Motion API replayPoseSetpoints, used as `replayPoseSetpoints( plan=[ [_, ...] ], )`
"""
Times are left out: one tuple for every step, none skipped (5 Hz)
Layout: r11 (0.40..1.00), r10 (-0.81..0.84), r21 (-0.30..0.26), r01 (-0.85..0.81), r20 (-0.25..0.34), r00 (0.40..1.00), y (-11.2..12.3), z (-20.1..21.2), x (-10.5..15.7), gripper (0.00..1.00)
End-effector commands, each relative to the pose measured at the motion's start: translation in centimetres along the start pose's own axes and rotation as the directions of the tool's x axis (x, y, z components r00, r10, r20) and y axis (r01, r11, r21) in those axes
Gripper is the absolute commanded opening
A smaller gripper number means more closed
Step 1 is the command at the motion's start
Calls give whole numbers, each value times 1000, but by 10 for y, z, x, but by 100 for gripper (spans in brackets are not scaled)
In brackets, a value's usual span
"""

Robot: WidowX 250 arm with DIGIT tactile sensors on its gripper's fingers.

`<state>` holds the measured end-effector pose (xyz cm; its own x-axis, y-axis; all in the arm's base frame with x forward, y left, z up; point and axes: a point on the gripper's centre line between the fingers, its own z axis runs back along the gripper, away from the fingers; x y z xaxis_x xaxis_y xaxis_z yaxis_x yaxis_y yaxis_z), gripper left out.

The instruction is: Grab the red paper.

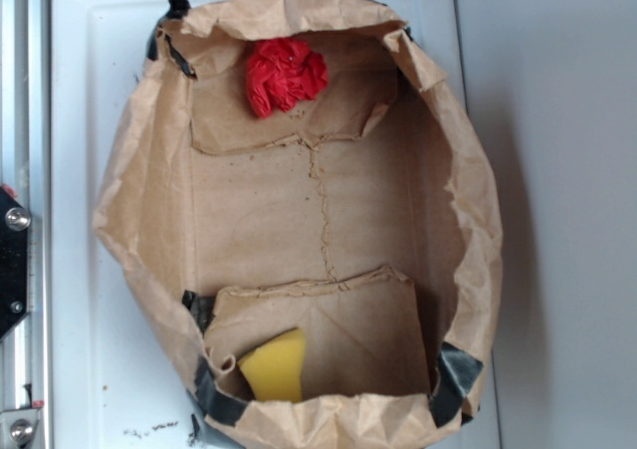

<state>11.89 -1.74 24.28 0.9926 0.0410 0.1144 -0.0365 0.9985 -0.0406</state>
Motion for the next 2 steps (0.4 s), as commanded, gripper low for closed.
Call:
replayPoseSetpoints(
  plan=[
    [1000, 0, 0, 0, 0, 1000, 0, 0, 0, 100],
    [998, 68, 7, -68, 31, 997, -8, -13, 23, 100]
  ],
)
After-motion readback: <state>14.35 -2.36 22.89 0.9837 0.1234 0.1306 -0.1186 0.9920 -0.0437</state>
